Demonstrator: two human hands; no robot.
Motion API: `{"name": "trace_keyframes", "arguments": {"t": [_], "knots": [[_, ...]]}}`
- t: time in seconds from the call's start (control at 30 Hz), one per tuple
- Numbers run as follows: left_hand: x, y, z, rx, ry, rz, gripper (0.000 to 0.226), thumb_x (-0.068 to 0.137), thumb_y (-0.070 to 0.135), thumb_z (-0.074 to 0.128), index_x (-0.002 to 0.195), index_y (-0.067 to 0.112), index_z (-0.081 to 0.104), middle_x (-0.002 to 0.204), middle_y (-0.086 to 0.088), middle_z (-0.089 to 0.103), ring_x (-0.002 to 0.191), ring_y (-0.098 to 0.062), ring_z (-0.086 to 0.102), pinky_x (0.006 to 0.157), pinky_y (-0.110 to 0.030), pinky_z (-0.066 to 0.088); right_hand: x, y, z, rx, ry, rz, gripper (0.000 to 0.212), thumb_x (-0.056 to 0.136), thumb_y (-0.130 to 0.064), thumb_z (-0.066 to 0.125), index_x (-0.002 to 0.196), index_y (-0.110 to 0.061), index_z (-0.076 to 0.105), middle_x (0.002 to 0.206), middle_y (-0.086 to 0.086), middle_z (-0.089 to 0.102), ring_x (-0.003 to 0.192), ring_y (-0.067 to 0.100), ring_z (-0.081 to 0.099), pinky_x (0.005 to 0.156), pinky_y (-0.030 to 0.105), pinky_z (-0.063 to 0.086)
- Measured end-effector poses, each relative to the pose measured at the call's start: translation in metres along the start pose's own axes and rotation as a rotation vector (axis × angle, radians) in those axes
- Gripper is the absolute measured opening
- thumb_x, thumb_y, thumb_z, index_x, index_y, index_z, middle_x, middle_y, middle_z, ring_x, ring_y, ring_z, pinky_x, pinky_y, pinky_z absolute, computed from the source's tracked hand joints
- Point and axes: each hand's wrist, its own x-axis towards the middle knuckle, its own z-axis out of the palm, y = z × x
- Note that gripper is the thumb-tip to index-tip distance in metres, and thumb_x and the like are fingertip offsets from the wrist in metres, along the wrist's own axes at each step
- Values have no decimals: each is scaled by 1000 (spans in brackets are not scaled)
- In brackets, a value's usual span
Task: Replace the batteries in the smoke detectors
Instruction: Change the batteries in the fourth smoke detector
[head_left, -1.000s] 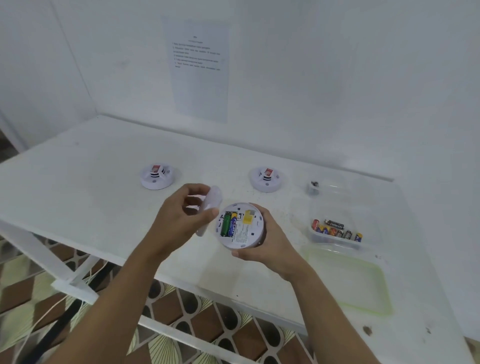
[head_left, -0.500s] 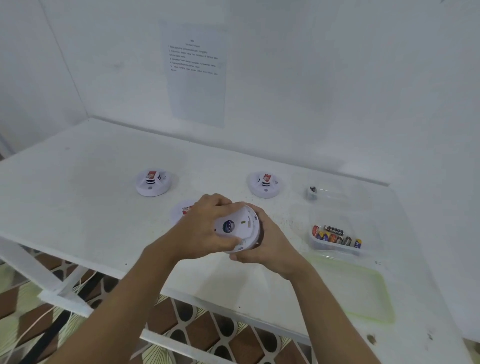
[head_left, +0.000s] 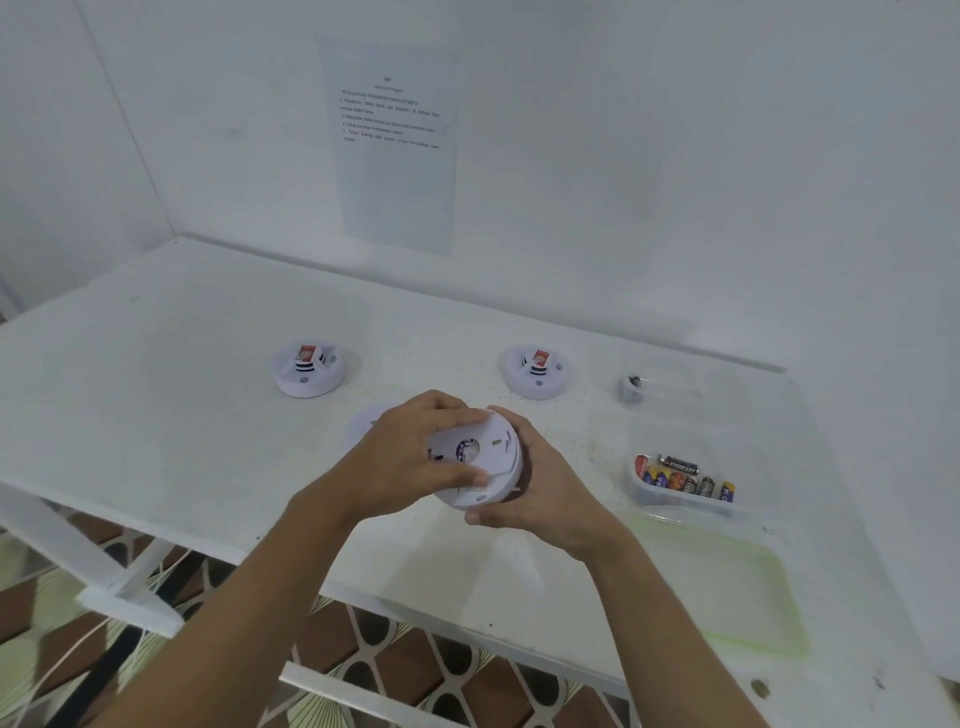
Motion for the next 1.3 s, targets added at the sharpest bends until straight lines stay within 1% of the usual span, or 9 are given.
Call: {"name": "trace_keyframes", "arguments": {"t": [0.13, 0.3, 0.4, 0.53, 0.67, 0.73, 0.83, 1.07, 1.3], "knots": [[2, -4, 1, 32, -16, 9, 60, 66, 43, 86, 121, 44, 62, 115, 29, 50, 112, 7, 46, 89, -19, 45, 1, -2, 1, 1, 23, -14, 92, 68, 10, 86, 138, -33, 44, 134, -7, 55, 120, 11, 59, 79, 33, 60], [3, -8, 2, 89, 8, -10, 56, 61, 64, 72, 113, 64, 53, 110, 32, 44, 112, 6, 39, 94, -27, 37, 4, -3, -3, -66, 64, -37, 92, 66, 4, 89, 139, -28, 44, 133, -6, 57, 117, 7, 59, 81, 27, 58], [2, -10, 4, 96, -9, -43, 61, 62, 67, 70, 120, 64, 50, 110, 34, 41, 112, 5, 36, 100, -38, 39, 4, -5, -5, -94, 65, -39, 92, 65, 1, 91, 138, -30, 45, 132, -9, 57, 117, 6, 58, 81, 26, 58], [0, -10, 3, 118, -67, -28, 60, 74, 64, 65, 128, 67, 41, 120, 35, 32, 118, -7, 32, 104, -38, 37, 5, -7, -7, -96, 73, -50, 90, 65, -1, 91, 138, -29, 47, 130, -9, 60, 118, 12, 59, 88, 33, 59], [-3, -13, -2, 72, -15, -10, 63, 76, 58, 70, 134, 52, 47, 124, 29, 42, 120, 0, 36, 104, -40, 39, 6, -11, -11, -76, 67, -48, 92, 64, 1, 91, 140, -27, 47, 132, -7, 61, 118, 14, 61, 87, 32, 58], [-3, -13, -3, 54, 9, -6, 63, 73, 58, 71, 131, 45, 52, 122, 31, 44, 119, 4, 36, 104, -40, 40, 8, -12, -13, -79, 44, -52, 94, 64, 2, 91, 142, -27, 46, 133, -6, 61, 121, 16, 60, 91, 37, 58], [-3, -12, -2, 102, -2, 14, 61, 75, 61, 68, 131, 46, 50, 123, 34, 40, 119, 7, 32, 103, -39, 37, 9, -15, -14, -83, 22, -57, 95, 63, 4, 91, 142, -26, 48, 134, -4, 61, 124, 20, 59, 96, 47, 57], [-7, -8, -2, 188, -79, 63, 58, 82, 60, 59, 136, 50, 42, 130, 35, 32, 122, -2, 29, 102, -39, 31, 9, -19, -22, -109, -27, -58, 91, 62, 10, 89, 138, -25, 53, 129, -2, 63, 123, 19, 59, 98, 52, 54], [-7, -2, -3, 185, -122, 71, 63, 78, 67, 54, 138, 51, 41, 130, 37, 31, 120, 3, 27, 100, -35, 30, 7, -19, -28, -80, -77, -32, 93, 61, 11, 88, 138, -26, 53, 131, 2, 62, 123, 22, 59, 97, 52, 55]]}}
